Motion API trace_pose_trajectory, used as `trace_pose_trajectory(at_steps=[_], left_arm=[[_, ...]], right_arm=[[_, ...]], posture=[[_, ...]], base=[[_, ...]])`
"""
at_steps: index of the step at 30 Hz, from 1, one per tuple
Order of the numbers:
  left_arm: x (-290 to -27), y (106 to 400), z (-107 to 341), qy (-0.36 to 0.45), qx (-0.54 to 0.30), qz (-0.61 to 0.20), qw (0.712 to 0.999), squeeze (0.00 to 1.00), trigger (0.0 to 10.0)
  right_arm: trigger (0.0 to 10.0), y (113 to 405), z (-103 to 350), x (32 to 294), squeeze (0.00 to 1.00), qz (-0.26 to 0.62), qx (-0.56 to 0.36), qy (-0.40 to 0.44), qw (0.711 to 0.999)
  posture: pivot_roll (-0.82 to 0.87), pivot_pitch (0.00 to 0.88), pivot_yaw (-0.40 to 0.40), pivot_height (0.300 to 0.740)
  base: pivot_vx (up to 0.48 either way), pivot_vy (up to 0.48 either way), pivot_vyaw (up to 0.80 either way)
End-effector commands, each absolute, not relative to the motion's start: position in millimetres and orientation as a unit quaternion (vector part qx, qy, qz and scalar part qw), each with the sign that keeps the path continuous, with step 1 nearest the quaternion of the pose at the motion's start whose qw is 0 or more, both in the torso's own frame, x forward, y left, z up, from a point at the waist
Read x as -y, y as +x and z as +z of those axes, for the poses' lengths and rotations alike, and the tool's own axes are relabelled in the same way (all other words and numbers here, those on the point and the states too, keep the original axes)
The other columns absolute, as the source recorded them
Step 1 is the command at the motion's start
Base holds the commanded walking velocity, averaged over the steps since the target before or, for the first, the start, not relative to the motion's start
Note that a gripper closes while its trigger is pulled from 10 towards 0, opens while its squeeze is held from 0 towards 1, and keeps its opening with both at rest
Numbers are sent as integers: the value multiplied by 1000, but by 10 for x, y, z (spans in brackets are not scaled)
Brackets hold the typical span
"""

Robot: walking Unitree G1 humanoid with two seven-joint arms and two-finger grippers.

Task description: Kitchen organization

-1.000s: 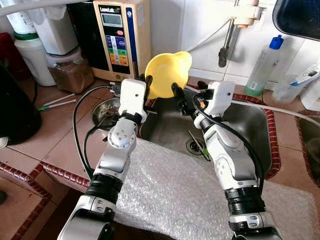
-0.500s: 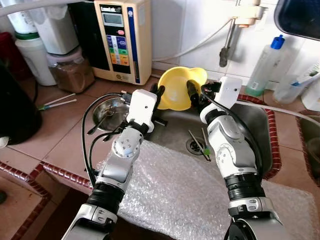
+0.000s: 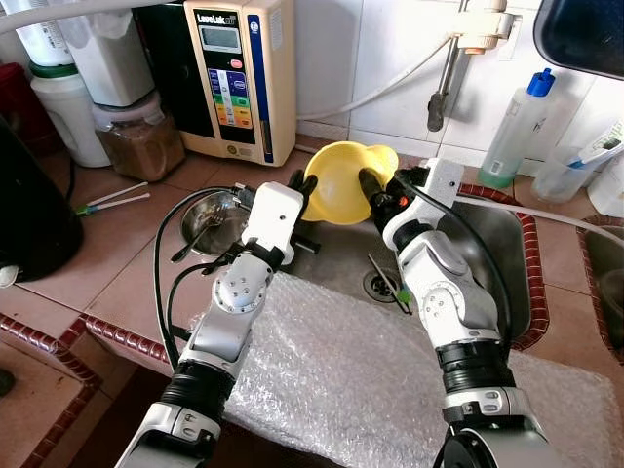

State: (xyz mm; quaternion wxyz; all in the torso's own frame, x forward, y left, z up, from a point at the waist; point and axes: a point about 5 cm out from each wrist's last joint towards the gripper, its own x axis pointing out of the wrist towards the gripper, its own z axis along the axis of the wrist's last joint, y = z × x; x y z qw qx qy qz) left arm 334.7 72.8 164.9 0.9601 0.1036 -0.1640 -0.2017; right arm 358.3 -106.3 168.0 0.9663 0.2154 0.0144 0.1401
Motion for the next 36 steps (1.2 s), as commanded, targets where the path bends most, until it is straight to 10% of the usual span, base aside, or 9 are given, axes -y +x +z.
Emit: trace_pose_trajectory(at_steps=[1,21,23,26,27,36], left_arm=[[-702,3317,1806,101,216,-205,949,0,0],[-634,3282,1544,91,144,-243,955,0,0],[-554,3217,1415,105,118,-279,947,0,3725],[-542,3220,1350,111,96,-283,948,0,5098],[-548,3224,1345,106,93,-282,949,1000,9451],[-673,3281,1331,105,80,-246,960,1000,10000]], right_arm=[[0,3541,1481,1136,0,123,-62,215,967],[0,3538,1250,1373,0,28,-116,200,973],[0,3553,1234,1421,0,10,-119,189,975],[0,3576,1303,1473,0,-6,-89,199,976],[0,3581,1317,1499,0,-14,-83,186,979],[0,3582,1404,1572,0,-25,-30,121,992]], posture=[[65,0,29,740],[71,0,26,740],[70,0,24,740],[74,0,20,740],[74,0,20,740],[70,0,24,740]], base=[[0,0,0],[0,0,0],[0,0,0],[0,0,0],[0,0,0],[0,0,0]])
